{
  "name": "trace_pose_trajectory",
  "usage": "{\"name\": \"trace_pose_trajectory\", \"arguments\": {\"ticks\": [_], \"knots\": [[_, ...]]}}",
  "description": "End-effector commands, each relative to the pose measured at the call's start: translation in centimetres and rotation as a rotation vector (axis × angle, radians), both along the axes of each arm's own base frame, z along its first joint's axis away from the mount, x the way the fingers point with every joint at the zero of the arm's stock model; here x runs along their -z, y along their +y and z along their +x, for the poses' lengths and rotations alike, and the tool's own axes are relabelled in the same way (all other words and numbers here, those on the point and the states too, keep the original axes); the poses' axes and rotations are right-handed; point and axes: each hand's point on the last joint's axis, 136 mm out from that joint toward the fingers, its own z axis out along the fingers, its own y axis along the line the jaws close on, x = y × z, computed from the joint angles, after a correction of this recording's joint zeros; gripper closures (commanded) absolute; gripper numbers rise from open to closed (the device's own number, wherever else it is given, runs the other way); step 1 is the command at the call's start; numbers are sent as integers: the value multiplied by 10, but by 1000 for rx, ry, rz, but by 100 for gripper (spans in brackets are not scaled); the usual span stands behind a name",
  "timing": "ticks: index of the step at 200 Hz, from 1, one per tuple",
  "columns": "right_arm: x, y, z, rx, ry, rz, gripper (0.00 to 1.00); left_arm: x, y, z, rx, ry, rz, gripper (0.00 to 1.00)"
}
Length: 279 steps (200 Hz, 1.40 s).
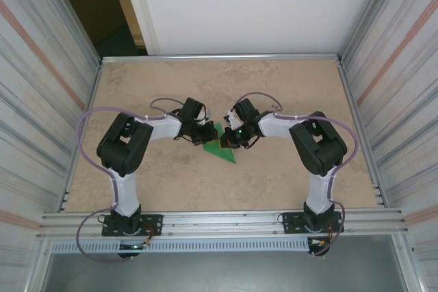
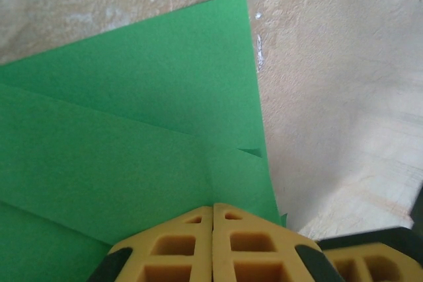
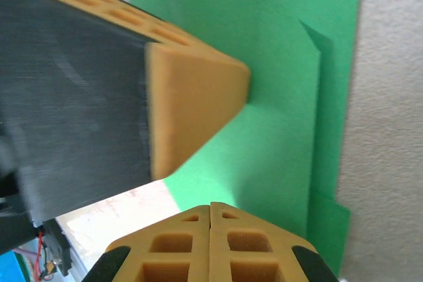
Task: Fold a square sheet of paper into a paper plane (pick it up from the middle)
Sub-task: Fourth fold the wing at the center of the table, then turn over the paper at the center of the table.
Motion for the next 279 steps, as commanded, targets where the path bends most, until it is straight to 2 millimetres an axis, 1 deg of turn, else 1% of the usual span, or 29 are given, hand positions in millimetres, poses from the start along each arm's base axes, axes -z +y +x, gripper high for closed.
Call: {"name": "trace_pose_trajectory", "arguments": {"ticks": [1, 21, 45, 87, 109, 135, 162, 175, 182, 197, 208, 222, 229, 235, 241, 252, 262, 279], "knots": [[15, -4, -4, 2, 48, -50, 100, 44, 31, -23, -40, 138, 185, 94], [23, -12, -12, -3, 67, -80, 100, 50, 39, -27, -56, 173, 233, 94], [26, -23, -24, -8, 84, -86, 100, 61, 50, -34, -69, 232, 310, 94], [20, -41, -51, -25, 100, -62, 100, 75, 65, -40, -83, 279, 410, 94], [19, -51, -60, -21, 105, -63, 100, 75, 68, -40, -82, 280, 428, 94], [22, -60, -74, -26, 125, -77, 100, 74, 69, -39, -81, 278, 436, 94], [29, -75, -92, -21, 158, -102, 100, 73, 67, -37, -76, 274, 428, 94], [29, -82, -97, -10, 159, -105, 100, 72, 64, -36, -74, 270, 416, 94], [27, -83, -97, -3, 152, -99, 100, 69, 62, -34, -71, 263, 403, 94], [14, -83, -89, 22, 106, -70, 99, 57, 50, -26, -56, 223, 349, 94], [-2, -78, -77, 49, 46, -30, 96, 39, 36, -16, -37, 178, 284, 93], [-24, -73, -57, 100, -38, 16, 93, 6, 15, 0, -18, 97, 186, 89], [-34, -72, -45, 134, -78, 30, 88, -15, 4, 8, -14, 50, 125, 87], [-41, -72, -36, 159, -103, 43, 83, -33, -3, 14, -18, 12, 77, 82], [-46, -71, -27, 181, -125, 52, 80, -51, -9, 19, -24, -24, 29, 78], [-52, -69, -12, 217, -140, 61, 75, -74, -11, 25, -53, -75, -25, 67], [-55, -63, -2, 215, -139, 73, 72, -89, -7, 28, -81, -110, -54, 62], [-54, -52, 12, 205, -128, 80, 68, -98, 10, 28, -144, -144, -62, 52]]}}
